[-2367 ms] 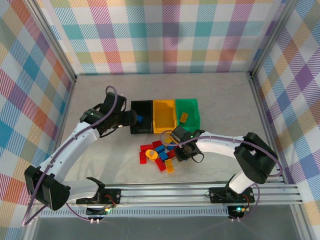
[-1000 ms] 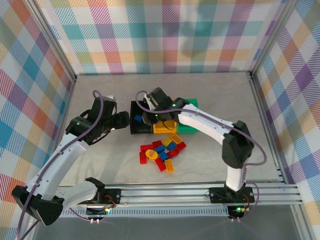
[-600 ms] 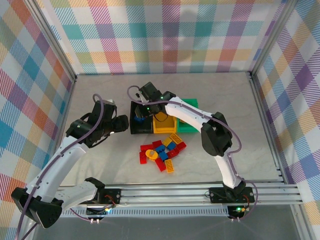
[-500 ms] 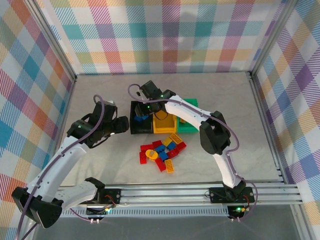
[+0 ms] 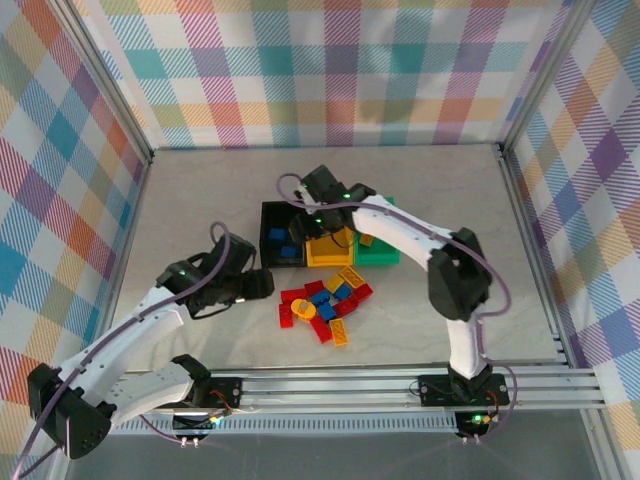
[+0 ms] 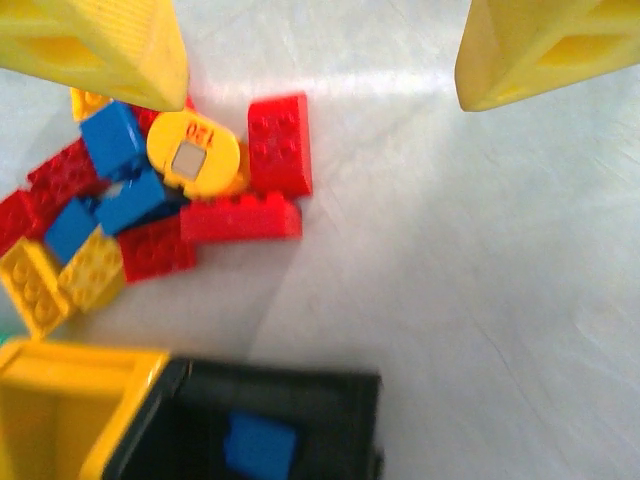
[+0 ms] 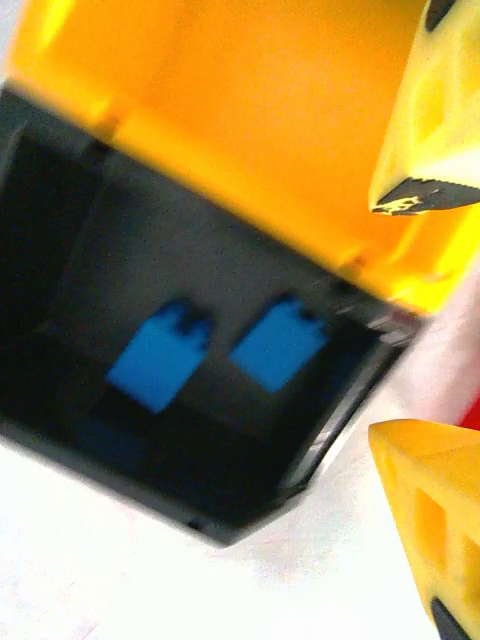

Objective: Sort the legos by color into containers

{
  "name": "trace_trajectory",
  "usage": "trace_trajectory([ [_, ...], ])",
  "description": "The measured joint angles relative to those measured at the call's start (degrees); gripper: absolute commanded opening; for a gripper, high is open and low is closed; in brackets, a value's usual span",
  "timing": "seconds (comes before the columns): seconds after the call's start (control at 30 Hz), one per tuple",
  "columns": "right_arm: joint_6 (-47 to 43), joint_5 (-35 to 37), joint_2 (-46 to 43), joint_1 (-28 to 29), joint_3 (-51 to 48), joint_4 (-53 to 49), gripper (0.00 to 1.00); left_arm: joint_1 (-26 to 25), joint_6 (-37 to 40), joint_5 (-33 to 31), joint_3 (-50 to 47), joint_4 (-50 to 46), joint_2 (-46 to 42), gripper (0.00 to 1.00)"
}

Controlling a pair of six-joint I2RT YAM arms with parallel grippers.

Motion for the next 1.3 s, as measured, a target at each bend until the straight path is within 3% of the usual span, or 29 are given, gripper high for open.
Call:
trace_trajectory([
  [0.23, 1.8, 1.9, -19.6, -3.0, -13.9, 0.4, 0.6, -4.4, -3.7, 2.2, -6.7, 5.8, 5.1, 0.67],
  [0.4, 2.8, 2.6, -27.0, -3.2, -18.5, 0.2, 0.62, -5.0, -3.5, 5.0, -8.4, 9.8, 9.0, 0.65],
  [0.8, 4.1, 3.9, -29.1, -4.0, -20.9, -0.3, 0.62, -9.3, -1.5, 6.5, -7.1, 14.9, 22.0, 0.6],
  [1.3, 4.2, 5.0, -31.8, -4.3, -22.1, -1.2, 0.63, -9.3, -0.6, 4.6, -5.6, 15.7, 27.5, 0.51],
])
